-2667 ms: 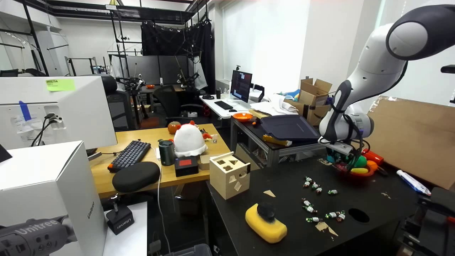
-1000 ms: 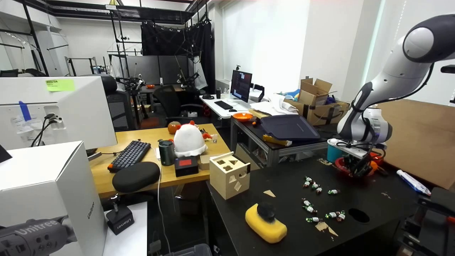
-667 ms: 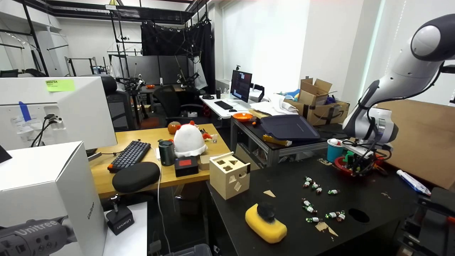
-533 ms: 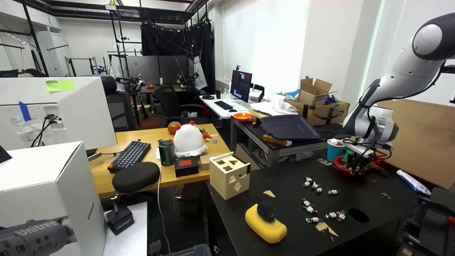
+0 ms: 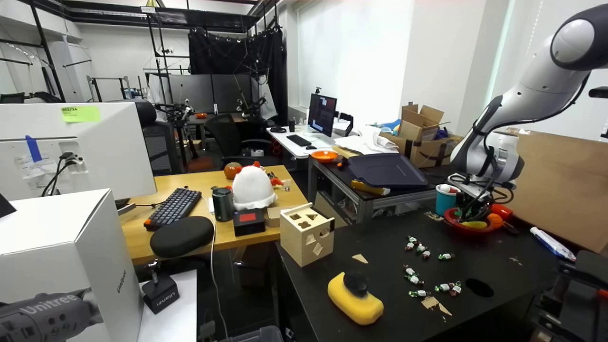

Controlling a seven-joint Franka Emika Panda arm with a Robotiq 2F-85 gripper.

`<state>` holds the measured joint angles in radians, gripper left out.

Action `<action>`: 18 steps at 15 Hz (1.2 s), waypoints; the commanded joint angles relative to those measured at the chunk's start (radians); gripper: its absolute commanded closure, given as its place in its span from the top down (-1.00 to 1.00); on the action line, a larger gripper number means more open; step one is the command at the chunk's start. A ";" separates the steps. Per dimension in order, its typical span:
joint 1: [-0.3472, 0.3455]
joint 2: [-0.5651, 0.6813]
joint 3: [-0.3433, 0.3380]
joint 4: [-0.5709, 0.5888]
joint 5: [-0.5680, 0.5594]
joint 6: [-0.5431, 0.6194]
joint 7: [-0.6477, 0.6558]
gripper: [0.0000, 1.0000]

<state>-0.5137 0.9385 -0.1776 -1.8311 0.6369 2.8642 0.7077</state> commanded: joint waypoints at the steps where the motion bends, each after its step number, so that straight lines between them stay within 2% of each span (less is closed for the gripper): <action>1: 0.023 -0.059 -0.001 -0.061 0.035 0.033 -0.034 -0.94; 6: 0.019 -0.052 0.001 -0.039 0.035 0.013 -0.028 -0.94; 18: 0.027 -0.004 -0.045 0.011 0.030 -0.021 0.024 -0.94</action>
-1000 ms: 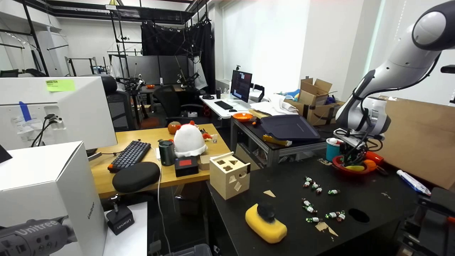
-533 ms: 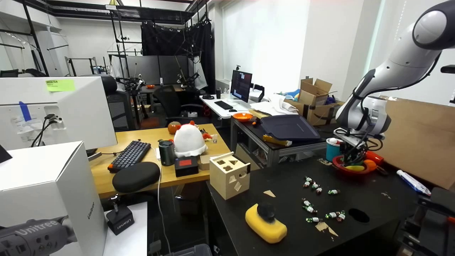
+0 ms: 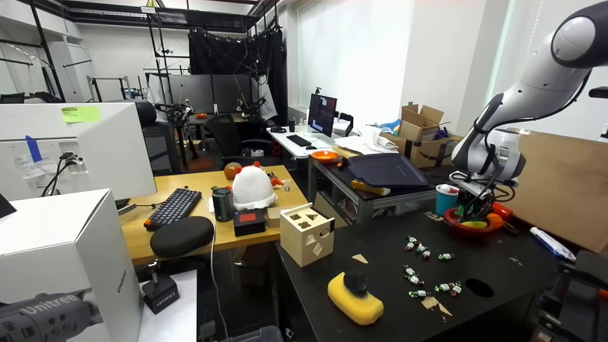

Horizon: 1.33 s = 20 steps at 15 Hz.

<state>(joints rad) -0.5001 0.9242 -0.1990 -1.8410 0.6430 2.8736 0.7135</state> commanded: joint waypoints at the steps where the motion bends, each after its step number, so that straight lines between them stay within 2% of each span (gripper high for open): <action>1: 0.019 0.020 -0.034 0.031 0.021 -0.035 0.031 -0.94; 5: 0.044 0.062 -0.076 0.068 0.011 -0.044 0.103 -0.94; 10: 0.035 0.093 -0.069 0.106 0.012 -0.051 0.140 -0.94; 11: 0.031 0.095 -0.063 0.109 0.016 -0.048 0.144 -0.28; 12: 0.030 0.097 -0.061 0.111 0.016 -0.045 0.145 -0.26; 13: 0.033 0.095 -0.061 0.107 0.016 -0.039 0.146 -0.16; 16: 0.025 0.082 -0.041 0.092 0.021 -0.022 0.123 0.28; 20: 0.048 0.068 -0.042 0.063 0.022 0.011 0.125 0.89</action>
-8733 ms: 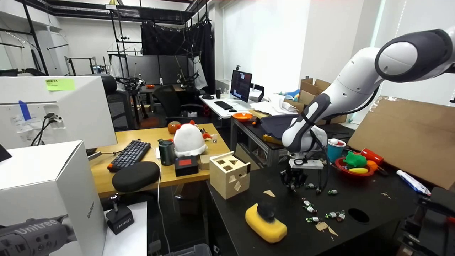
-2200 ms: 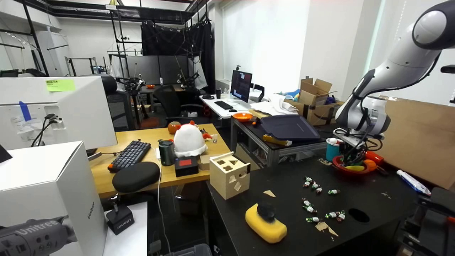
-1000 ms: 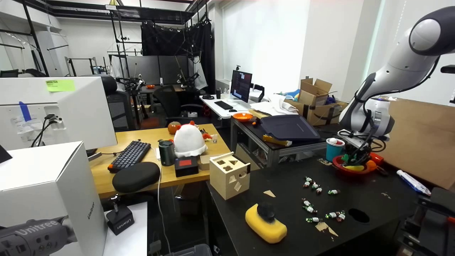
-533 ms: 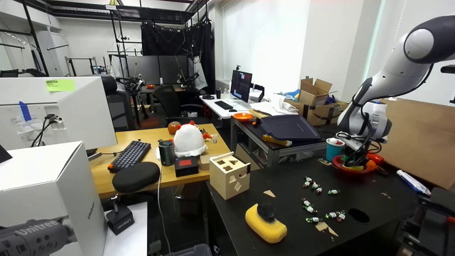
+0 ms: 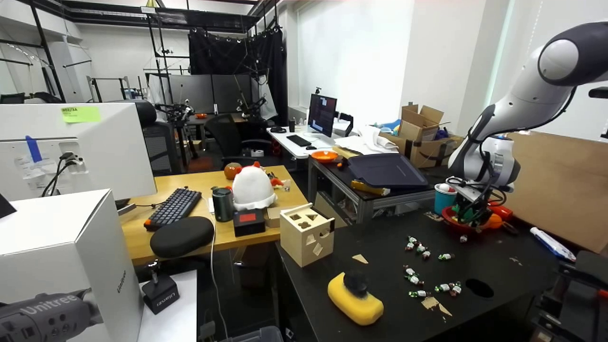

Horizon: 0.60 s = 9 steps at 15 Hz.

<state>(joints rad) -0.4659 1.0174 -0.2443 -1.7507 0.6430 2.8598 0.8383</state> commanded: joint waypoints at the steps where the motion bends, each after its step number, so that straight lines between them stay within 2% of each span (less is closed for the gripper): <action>1: 0.017 -0.028 0.006 -0.032 0.022 0.031 -0.003 0.98; 7: 0.022 -0.041 0.027 -0.047 0.009 0.040 -0.046 1.00; 9: 0.046 -0.029 0.011 -0.045 0.001 0.030 -0.034 1.00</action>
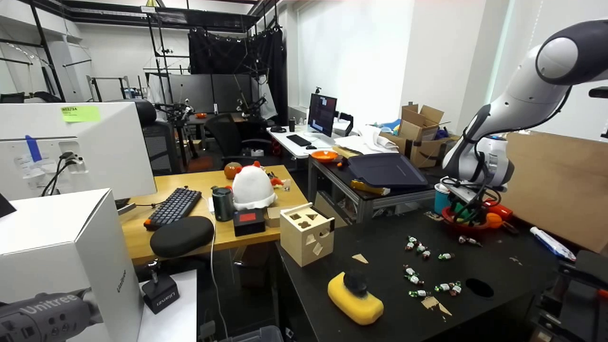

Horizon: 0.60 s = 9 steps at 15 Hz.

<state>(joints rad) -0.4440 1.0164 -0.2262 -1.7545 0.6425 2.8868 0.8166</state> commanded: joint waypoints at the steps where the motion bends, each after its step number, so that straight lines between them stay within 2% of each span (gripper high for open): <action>1: 0.030 -0.027 -0.013 -0.044 0.003 0.004 -0.008 1.00; 7: 0.057 -0.062 -0.047 -0.093 0.017 0.065 0.012 1.00; 9: 0.047 -0.080 -0.050 -0.103 0.020 0.082 0.006 1.00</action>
<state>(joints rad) -0.4052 1.0014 -0.2637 -1.7929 0.6429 2.9410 0.8187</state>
